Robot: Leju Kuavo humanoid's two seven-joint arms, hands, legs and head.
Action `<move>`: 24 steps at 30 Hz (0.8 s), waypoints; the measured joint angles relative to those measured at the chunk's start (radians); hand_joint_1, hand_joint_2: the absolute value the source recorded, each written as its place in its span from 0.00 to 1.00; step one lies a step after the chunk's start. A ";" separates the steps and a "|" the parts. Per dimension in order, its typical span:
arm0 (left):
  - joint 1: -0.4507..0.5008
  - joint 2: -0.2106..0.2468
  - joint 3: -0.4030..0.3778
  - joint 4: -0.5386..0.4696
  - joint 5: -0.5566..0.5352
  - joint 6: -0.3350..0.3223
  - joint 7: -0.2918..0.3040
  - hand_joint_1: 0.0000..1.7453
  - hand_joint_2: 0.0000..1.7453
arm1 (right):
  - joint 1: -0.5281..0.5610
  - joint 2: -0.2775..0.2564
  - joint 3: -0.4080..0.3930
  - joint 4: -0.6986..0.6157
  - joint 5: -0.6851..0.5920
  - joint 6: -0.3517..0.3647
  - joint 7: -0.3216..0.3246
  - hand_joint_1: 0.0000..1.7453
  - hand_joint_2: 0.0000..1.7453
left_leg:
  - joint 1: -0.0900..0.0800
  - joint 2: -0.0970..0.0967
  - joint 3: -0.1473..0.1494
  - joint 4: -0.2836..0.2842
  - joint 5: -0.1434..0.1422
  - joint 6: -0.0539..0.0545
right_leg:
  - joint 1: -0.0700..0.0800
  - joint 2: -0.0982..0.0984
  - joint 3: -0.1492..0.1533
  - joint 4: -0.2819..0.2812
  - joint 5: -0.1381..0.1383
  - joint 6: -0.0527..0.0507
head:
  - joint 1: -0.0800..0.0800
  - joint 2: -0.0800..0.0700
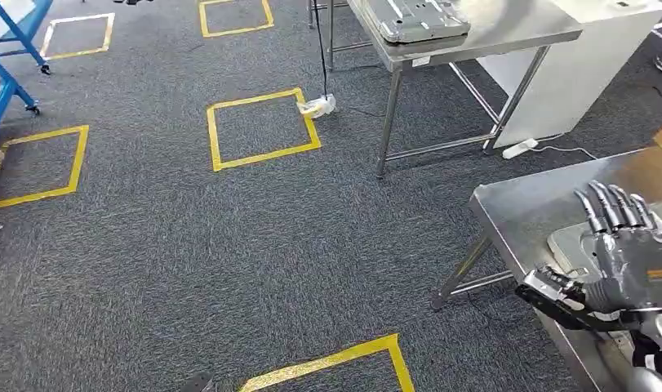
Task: Take the parts from the cabinet and place them on the table.
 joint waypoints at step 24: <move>0.005 0.014 -0.006 0.000 -0.036 0.016 0.018 0.00 0.00 | 0.134 0.161 0.159 -0.138 -0.040 -0.063 0.001 0.00 1.00 | -0.069 0.017 -0.068 0.058 0.002 0.060 | 0.071 -0.044 0.027 -0.014 -0.076 -0.075 | 0.002 0.000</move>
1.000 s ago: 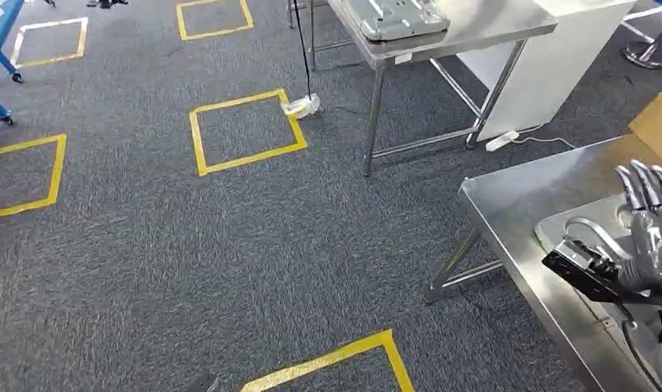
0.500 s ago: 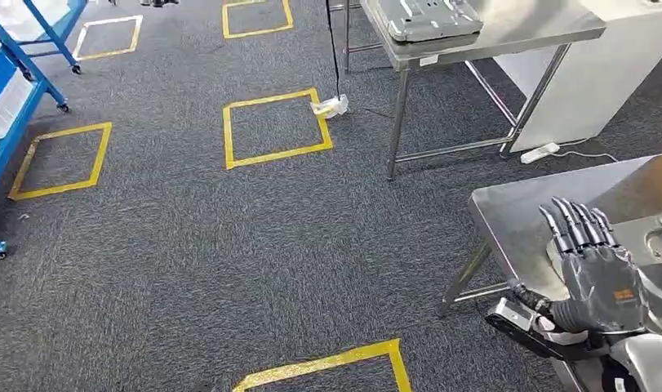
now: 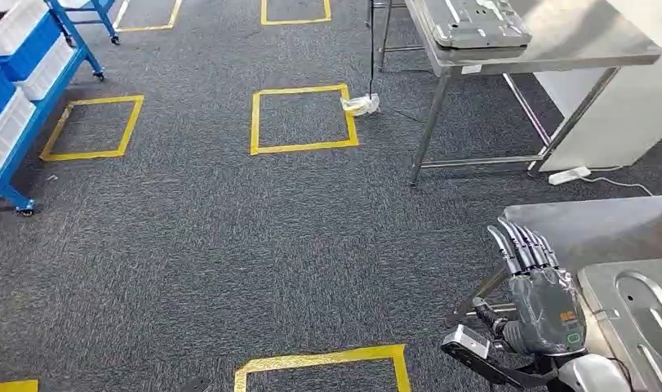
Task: Take the parts from the cabinet and place them on the table.
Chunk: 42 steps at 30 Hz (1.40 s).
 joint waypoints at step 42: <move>-0.017 -0.023 0.021 0.000 0.050 0.006 -0.010 0.00 0.00 | 0.128 0.512 -0.260 1.484 -1.123 0.140 0.061 0.00 1.00 | 0.024 -0.158 -0.027 0.007 0.017 -0.031 | 0.009 0.127 0.062 -0.088 0.033 -0.034 | -0.003 0.000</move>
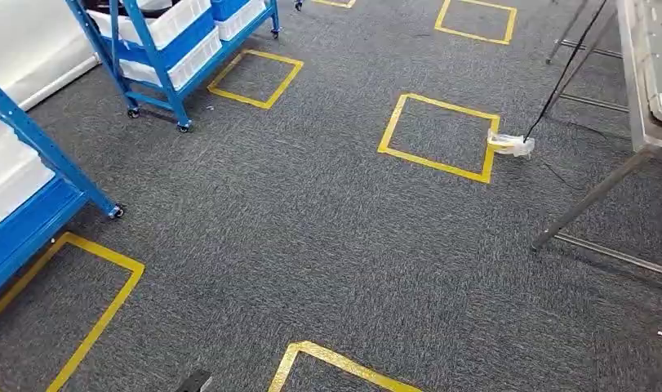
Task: Take the parts from the cabinet and place them on the table.
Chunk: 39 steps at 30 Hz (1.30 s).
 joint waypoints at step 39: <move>-0.005 -0.002 0.001 -0.001 -0.018 0.073 0.026 0.00 0.00 | 0.011 -0.006 0.002 0.029 0.051 0.075 -0.119 0.00 1.00 | 0.017 0.128 -0.139 0.284 -0.124 -0.058 | -0.025 -0.132 0.038 -0.039 -0.002 0.003 | -0.013 0.000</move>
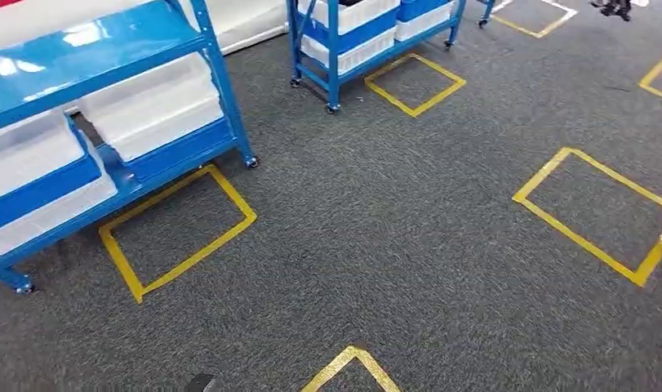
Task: Take the parts from the cabinet and place them on the table.
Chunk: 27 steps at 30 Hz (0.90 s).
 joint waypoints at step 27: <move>-0.005 0.007 0.001 -0.008 -0.018 -0.005 0.001 0.00 0.00 | -0.009 -0.007 0.010 0.001 0.011 0.018 -0.017 0.00 1.00 | -0.002 -0.013 0.074 -0.162 0.049 -0.001 | -0.009 0.068 -0.017 0.020 -0.002 0.003 | -0.003 0.000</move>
